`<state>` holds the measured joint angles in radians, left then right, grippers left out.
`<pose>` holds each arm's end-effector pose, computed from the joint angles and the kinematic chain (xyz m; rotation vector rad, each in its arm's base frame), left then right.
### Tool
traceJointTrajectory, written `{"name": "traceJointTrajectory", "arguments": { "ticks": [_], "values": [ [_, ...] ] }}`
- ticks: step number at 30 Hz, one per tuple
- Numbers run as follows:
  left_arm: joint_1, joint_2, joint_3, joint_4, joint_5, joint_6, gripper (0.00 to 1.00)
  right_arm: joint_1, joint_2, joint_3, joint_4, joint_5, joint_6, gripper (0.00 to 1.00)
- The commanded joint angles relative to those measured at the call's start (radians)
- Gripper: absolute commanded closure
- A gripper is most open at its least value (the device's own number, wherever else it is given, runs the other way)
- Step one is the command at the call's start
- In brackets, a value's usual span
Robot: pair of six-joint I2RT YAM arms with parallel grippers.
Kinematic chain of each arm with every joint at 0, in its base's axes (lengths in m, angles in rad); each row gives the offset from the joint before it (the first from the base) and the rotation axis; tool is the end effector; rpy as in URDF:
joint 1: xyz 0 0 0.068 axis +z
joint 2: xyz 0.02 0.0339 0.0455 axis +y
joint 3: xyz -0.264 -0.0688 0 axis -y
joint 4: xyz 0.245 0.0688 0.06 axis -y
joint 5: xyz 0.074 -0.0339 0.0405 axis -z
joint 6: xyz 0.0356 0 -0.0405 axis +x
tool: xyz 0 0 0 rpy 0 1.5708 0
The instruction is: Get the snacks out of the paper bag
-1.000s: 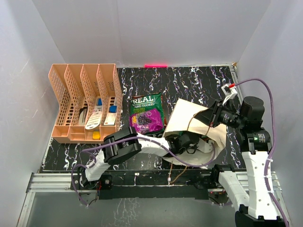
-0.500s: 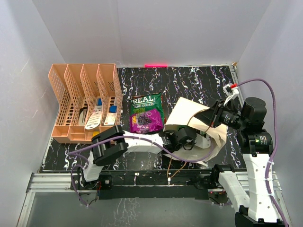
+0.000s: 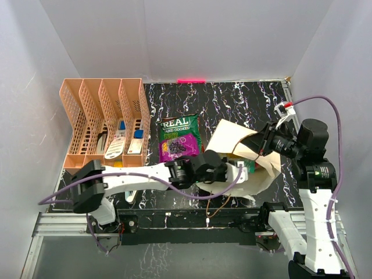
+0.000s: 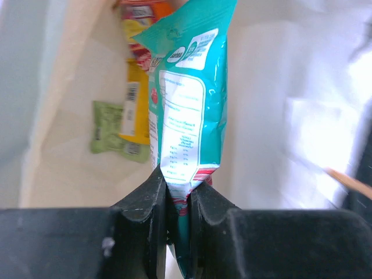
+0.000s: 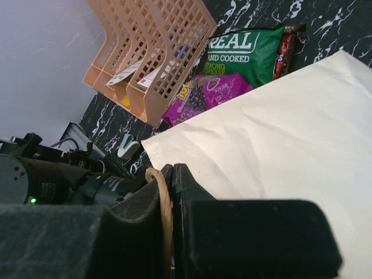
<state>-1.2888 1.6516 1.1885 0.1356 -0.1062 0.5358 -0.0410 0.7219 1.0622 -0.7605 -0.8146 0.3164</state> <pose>0.1124 -0.3744 0.2857 1.4708 1.2302 -0.4100 0.1236 0.0208 0.3861 -0.1859 1.9699 0.9839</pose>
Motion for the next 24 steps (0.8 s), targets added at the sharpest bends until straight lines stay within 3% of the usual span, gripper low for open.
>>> {"name": "traceJointTrajectory", "arguments": {
  "ticks": [1,5,9,11,15,17,20,24],
  "values": [
    [-0.021,-0.259,-0.092,-0.089,0.22,-0.047,1.0,0.0,0.005,0.097,0.044,0.056,-0.007,0.92],
    [-0.026,-0.501,-0.117,-0.186,0.227,-0.124,1.0,0.0,0.02,0.138,0.068,0.173,-0.023,0.92],
    [-0.026,-0.701,-0.134,-0.214,0.21,-0.193,1.0,0.0,-0.006,0.122,0.131,0.511,-0.021,0.92],
    [-0.026,-0.736,-0.09,-0.294,0.101,-0.191,1.0,0.0,-0.023,0.114,0.173,0.637,-0.057,0.92],
    [-0.023,-0.705,-0.029,-0.459,-0.312,-0.084,1.0,0.0,-0.037,0.169,0.189,0.86,-0.143,0.92],
    [0.0,-0.679,-0.047,-0.449,-0.405,0.045,1.0,0.0,-0.048,0.206,0.192,0.902,-0.182,0.92],
    [0.112,-0.628,-0.108,-0.349,-0.354,0.214,1.0,0.0,-0.079,0.221,0.218,0.875,-0.205,0.92],
    [0.361,-0.479,-0.129,-0.2,-0.229,0.299,1.0,0.0,-0.107,0.212,0.234,0.781,-0.192,0.92]
  ]
}}
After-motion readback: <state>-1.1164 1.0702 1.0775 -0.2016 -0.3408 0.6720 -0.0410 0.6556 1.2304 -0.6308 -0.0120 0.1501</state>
